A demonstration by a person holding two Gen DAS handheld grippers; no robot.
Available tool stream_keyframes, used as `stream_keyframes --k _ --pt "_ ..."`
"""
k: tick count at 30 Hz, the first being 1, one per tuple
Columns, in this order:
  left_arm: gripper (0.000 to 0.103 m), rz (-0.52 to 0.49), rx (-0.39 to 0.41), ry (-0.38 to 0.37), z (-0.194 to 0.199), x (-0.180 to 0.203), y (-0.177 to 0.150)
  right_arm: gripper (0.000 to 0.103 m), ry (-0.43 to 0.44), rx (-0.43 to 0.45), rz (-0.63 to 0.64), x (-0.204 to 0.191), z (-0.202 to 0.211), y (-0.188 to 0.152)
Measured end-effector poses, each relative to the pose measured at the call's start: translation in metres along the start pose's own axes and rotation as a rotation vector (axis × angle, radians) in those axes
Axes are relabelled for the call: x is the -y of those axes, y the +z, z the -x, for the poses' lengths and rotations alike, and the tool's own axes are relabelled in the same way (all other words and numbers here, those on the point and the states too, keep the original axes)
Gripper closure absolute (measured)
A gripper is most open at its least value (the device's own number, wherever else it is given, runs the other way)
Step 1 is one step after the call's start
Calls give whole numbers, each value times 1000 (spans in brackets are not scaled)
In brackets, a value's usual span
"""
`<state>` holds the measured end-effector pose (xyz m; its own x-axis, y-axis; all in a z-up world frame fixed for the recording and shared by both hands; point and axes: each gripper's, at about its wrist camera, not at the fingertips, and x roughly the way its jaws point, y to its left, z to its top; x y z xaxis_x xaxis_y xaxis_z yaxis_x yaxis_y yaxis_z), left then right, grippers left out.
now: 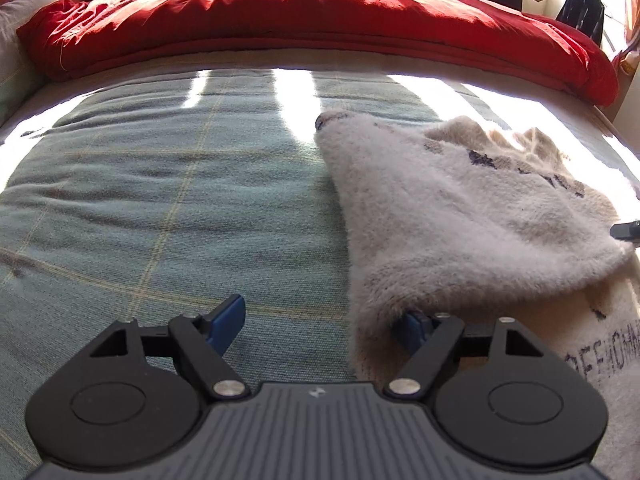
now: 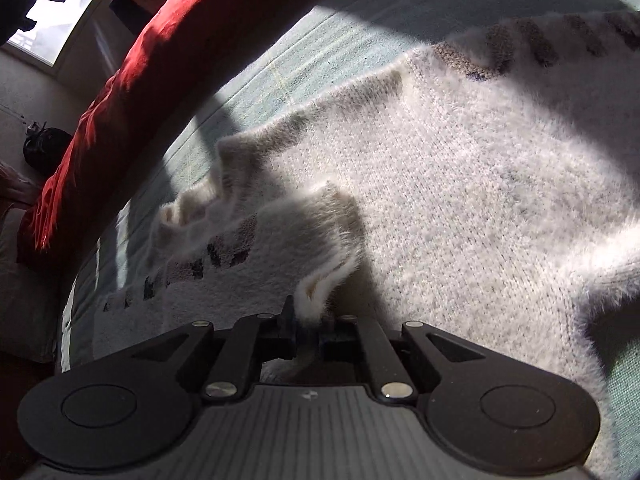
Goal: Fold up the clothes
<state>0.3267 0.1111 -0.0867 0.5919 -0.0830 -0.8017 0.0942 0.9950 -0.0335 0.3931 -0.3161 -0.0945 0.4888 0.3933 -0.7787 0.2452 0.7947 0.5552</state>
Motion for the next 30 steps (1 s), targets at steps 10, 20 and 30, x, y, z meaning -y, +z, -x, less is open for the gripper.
stream_keyframes --k 10,20,30 --pt "26 -115 96 -220 40 17 63 85 -100 149 156 -38 44 -13" --pt "28 -180 53 -267 -22 36 66 85 -53 176 508 -107 32 -26" --pt "27 -182 -1 -291 -46 21 46 86 -105 -24 605 -104 -35 -32"
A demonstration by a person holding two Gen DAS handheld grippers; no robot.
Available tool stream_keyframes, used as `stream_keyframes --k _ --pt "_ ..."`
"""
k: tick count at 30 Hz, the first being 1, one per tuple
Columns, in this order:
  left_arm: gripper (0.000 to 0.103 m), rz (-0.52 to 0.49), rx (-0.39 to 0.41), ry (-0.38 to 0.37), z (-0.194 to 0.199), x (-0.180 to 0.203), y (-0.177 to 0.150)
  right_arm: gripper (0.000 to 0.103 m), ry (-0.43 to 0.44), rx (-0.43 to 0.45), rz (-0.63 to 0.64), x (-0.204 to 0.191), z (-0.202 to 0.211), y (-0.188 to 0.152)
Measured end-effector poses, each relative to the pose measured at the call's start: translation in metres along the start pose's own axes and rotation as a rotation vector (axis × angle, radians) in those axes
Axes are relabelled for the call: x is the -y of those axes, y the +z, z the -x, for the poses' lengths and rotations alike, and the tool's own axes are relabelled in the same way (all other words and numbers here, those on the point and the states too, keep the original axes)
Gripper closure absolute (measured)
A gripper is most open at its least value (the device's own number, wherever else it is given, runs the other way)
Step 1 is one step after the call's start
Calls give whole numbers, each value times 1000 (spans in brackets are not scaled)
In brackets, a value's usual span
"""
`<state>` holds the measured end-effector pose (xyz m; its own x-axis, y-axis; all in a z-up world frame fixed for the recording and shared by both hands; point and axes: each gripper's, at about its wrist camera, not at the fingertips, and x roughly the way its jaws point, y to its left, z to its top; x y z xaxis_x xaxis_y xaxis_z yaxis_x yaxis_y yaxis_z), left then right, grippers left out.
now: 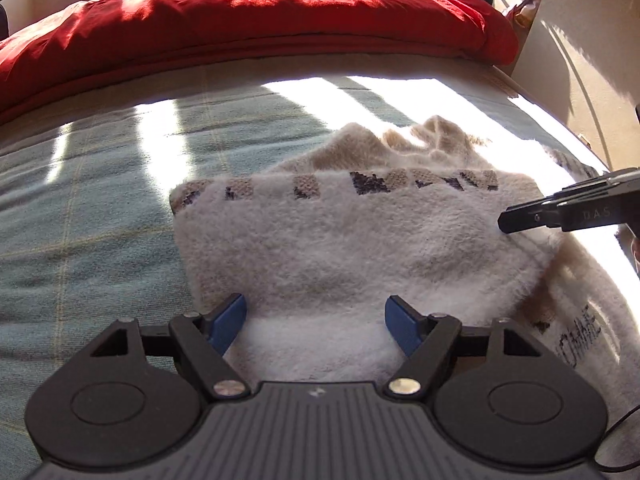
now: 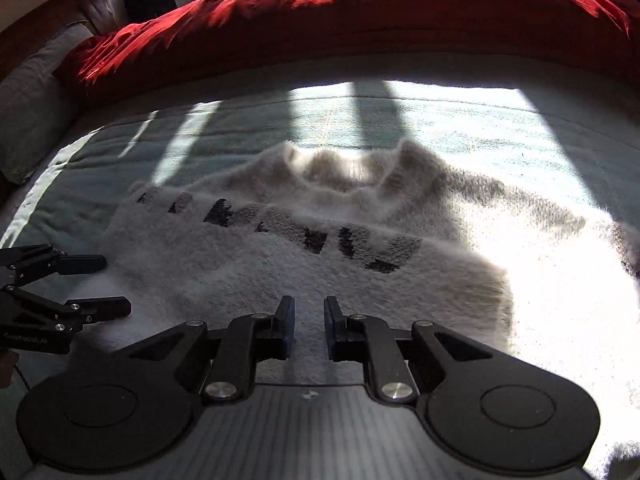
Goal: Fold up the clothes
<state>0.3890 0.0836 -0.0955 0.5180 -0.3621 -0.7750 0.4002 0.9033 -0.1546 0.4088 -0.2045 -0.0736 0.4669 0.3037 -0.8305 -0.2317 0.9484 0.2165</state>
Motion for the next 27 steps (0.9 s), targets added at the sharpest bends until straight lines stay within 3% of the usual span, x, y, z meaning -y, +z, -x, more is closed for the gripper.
stream_keyframes --k 7,10,13,17,20,24,27 --pt "28 -9 15 -17 17 4 3 87 20 -1 -32 9 2 -3" --pt "28 -44 24 -41 32 13 3 87 69 44 -14 -4 13 10" --pt "28 -73 -19 -48 34 20 -8 86 132 51 25 -21 10 20" --pt "27 -92 -40 -39 30 24 -17 86 81 -41 69 -35 -14 12" --pt "28 -105 -49 -29 26 26 -22 86 90 -49 31 -27 -20 4" --pt "28 -98 -6 -29 36 28 -20 86 97 -51 21 -28 -9 12" --pt "26 -90 -21 -16 32 26 -24 86 123 -29 25 -35 1 22"
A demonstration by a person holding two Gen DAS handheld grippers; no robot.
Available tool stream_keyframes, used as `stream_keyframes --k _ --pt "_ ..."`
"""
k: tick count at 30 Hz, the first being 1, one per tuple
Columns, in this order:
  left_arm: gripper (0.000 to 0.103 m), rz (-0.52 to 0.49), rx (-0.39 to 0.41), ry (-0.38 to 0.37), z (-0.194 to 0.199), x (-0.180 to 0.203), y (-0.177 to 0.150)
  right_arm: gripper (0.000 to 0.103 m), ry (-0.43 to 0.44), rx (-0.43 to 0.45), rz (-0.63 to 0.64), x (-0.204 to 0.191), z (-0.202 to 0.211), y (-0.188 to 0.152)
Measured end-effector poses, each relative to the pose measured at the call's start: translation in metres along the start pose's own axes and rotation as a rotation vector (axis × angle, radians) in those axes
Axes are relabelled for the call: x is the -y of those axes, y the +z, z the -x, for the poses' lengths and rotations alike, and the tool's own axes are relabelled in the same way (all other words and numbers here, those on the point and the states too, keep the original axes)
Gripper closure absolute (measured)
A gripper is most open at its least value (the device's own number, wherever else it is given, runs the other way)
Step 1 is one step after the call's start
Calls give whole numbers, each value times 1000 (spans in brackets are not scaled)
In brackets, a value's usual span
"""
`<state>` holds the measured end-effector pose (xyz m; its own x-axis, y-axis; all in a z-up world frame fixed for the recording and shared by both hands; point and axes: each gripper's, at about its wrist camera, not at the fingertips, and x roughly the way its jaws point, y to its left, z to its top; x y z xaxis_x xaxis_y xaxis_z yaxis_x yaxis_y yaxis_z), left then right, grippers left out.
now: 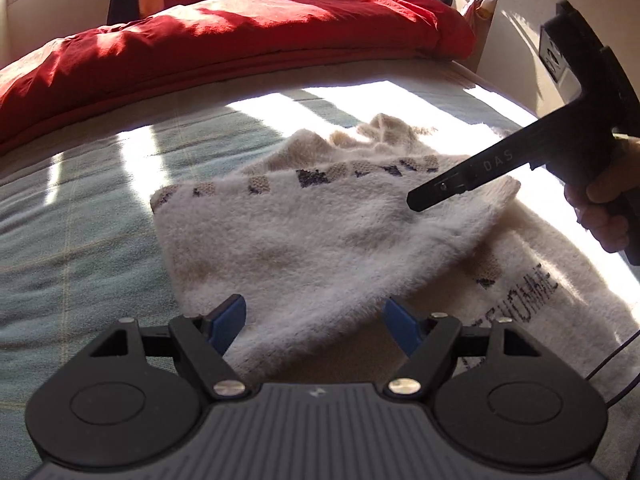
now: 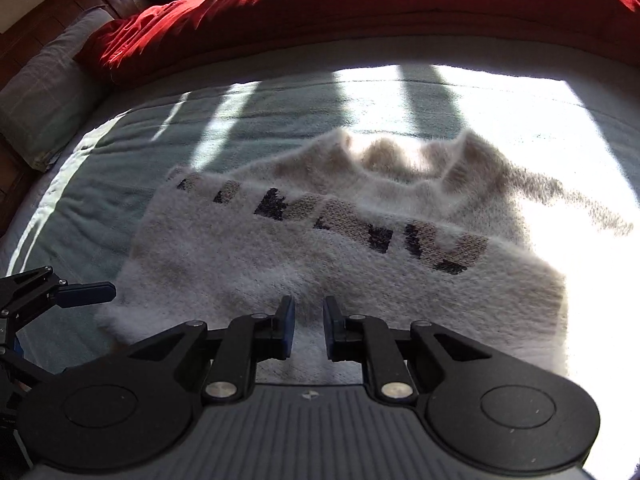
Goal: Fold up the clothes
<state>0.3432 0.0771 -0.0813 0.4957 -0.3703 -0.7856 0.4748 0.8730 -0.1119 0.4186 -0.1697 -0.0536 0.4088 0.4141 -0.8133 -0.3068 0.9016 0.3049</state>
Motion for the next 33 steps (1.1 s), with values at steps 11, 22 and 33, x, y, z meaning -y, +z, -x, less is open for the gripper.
stream_keyframes --k 11,22,33 --pt "27 75 8 -3 -4 -6 -7 87 167 -51 274 -91 -32 68" --pt "24 123 73 -38 -5 -11 -17 88 171 -227 650 -162 -130 82" --pt "23 158 103 -65 -3 -16 -23 89 135 -139 674 -166 -127 96"
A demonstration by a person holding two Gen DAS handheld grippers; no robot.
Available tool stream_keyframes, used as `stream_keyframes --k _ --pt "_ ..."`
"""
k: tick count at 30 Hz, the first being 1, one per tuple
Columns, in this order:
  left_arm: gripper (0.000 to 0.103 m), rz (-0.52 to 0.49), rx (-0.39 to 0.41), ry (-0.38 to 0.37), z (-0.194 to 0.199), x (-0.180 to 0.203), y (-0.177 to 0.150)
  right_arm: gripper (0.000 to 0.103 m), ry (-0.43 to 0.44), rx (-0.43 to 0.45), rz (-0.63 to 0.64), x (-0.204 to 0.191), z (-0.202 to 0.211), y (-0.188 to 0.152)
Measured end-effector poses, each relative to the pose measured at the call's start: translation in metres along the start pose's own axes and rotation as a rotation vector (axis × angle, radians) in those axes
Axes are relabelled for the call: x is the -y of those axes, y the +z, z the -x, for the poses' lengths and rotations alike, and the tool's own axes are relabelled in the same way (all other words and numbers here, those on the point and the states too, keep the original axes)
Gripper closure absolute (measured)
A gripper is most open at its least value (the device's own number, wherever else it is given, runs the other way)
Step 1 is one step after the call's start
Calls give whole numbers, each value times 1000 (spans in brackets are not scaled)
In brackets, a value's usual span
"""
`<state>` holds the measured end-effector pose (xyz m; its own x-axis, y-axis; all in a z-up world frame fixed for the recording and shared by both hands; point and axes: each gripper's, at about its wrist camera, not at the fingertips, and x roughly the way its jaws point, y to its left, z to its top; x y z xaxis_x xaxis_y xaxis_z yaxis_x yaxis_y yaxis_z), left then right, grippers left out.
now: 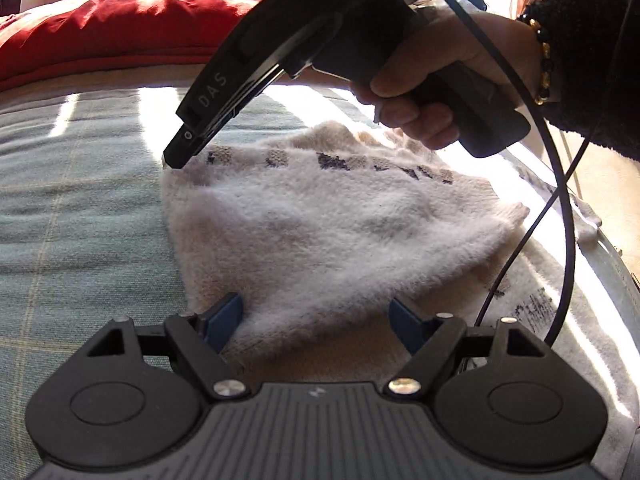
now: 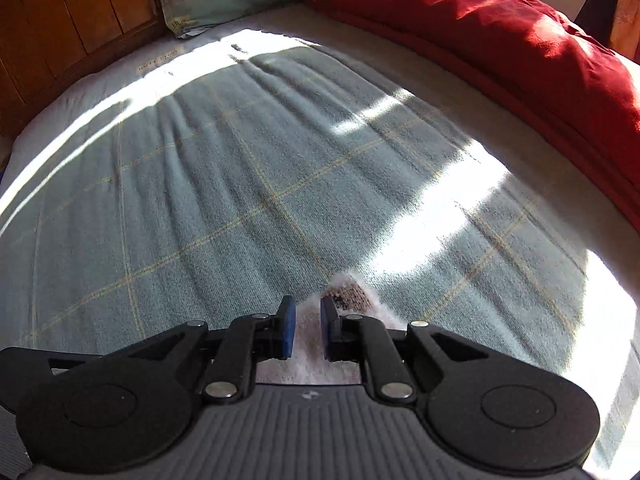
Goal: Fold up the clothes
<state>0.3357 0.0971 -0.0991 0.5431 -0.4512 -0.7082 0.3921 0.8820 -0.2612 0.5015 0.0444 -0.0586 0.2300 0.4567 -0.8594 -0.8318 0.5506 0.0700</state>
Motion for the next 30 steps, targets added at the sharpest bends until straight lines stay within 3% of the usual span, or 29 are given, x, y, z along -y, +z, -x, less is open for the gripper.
stream_keyframes --k 3,8,13,18,21,24,27,30 --pt "23 17 11 -10 5 -2 1 89 -10 -54 -4 7 -23 -5" --pt "23 46 29 -27 14 -6 4 89 29 -28 -57 13 -3 -6" --pt "23 71 44 -42 22 -9 6 86 56 -26 -114 27 37 -30" --pt "22 0 9 -24 12 -2 1 86 29 -68 -261 53 30 -75" --pt "22 -36 -5 2 12 6 4 85 42 -23 -362 65 41 -90" --pt "22 3 2 18 17 5 12 74 68 30 -466 72 62 -110" --pt "22 62 37 23 20 2 21 73 132 71 -607 83 75 -139" --pt "22 50 29 15 10 9 30 73 174 97 -732 91 80 -167"
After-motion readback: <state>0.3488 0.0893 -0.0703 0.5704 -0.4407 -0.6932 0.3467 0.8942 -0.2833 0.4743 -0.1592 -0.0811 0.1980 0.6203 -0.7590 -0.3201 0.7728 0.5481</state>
